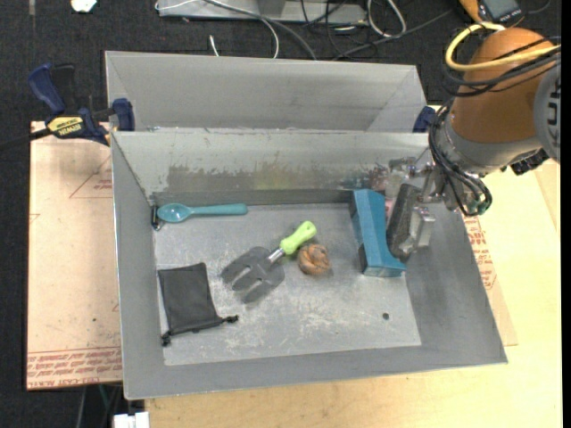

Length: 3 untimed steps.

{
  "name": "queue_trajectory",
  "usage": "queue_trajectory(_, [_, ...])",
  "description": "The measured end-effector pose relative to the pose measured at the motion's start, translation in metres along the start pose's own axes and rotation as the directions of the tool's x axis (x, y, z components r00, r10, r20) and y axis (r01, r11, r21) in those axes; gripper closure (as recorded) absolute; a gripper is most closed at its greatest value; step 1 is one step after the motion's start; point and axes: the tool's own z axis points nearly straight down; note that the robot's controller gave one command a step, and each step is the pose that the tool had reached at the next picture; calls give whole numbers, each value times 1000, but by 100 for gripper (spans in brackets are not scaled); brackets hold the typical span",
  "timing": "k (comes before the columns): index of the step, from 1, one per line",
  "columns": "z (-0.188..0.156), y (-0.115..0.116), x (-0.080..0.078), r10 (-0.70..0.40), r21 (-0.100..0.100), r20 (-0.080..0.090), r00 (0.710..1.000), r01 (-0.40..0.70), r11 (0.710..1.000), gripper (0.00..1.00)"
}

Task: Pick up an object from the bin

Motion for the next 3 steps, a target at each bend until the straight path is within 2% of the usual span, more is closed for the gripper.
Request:
queue_trajectory(1, [-5,0,-2,-2,1,8,1000,2,1000,0])
queue_trajectory(3, [54,127,1,-11,-1,7,1000,11,1000,0])
